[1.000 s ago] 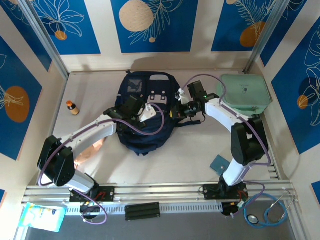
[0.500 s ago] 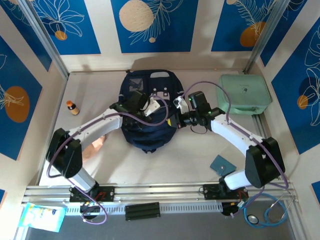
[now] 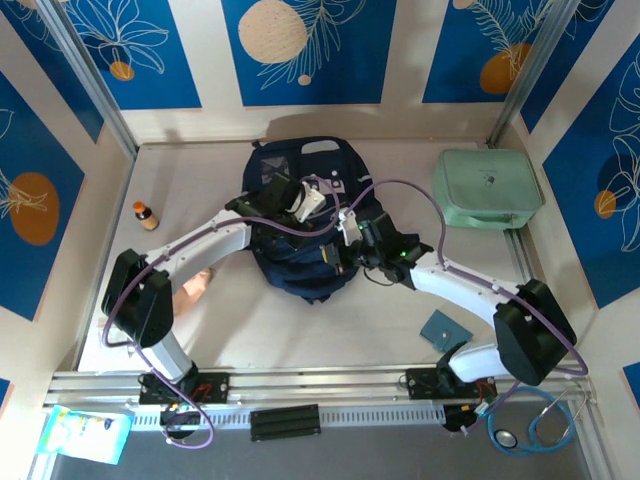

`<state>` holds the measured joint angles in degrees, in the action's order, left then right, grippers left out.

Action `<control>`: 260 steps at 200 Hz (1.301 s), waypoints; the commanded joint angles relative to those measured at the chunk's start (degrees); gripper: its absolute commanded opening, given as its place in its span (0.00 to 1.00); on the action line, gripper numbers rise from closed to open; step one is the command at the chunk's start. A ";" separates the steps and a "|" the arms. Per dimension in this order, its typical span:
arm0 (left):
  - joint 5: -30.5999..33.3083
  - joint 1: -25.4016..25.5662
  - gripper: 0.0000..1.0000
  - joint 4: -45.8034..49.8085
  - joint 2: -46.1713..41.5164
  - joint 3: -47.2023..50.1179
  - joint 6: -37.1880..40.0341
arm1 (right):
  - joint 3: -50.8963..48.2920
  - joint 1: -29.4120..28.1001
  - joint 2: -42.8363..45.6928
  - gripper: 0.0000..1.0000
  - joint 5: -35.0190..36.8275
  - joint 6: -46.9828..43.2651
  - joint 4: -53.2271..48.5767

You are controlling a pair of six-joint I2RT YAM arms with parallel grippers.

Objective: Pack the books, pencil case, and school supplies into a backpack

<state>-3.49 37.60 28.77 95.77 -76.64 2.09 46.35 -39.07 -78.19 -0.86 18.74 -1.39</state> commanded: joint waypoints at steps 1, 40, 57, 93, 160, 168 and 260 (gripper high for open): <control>-4.16 -0.68 0.00 -11.32 -1.51 -0.56 -6.42 | -1.16 -4.00 0.36 0.00 4.71 1.43 6.29; -5.01 -1.29 0.00 -14.83 -1.90 0.87 -9.19 | -4.27 -6.24 -1.14 0.00 8.22 7.52 12.84; -5.46 -1.93 0.00 -15.05 -2.37 1.52 -9.16 | -5.43 -5.64 0.48 0.02 10.39 10.70 12.84; -7.10 -2.27 0.00 -15.12 -4.11 4.04 -6.36 | -8.92 0.75 10.19 0.37 7.33 17.52 11.89; -9.94 -2.28 0.00 -17.48 -6.91 6.93 -2.99 | -7.62 18.13 14.72 0.64 -8.91 37.58 6.49; -10.57 -2.27 0.00 -17.49 -6.95 6.91 -2.83 | -5.95 18.24 13.29 0.65 -10.00 38.65 5.32; -11.45 -2.28 0.00 -17.23 -7.08 7.80 -2.35 | 9.45 15.43 -4.60 0.75 -13.61 45.70 -1.33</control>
<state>-11.62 35.68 15.57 91.66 -68.86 -0.95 52.21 -22.57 -79.92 -13.61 61.14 1.04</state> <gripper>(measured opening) 0.048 0.746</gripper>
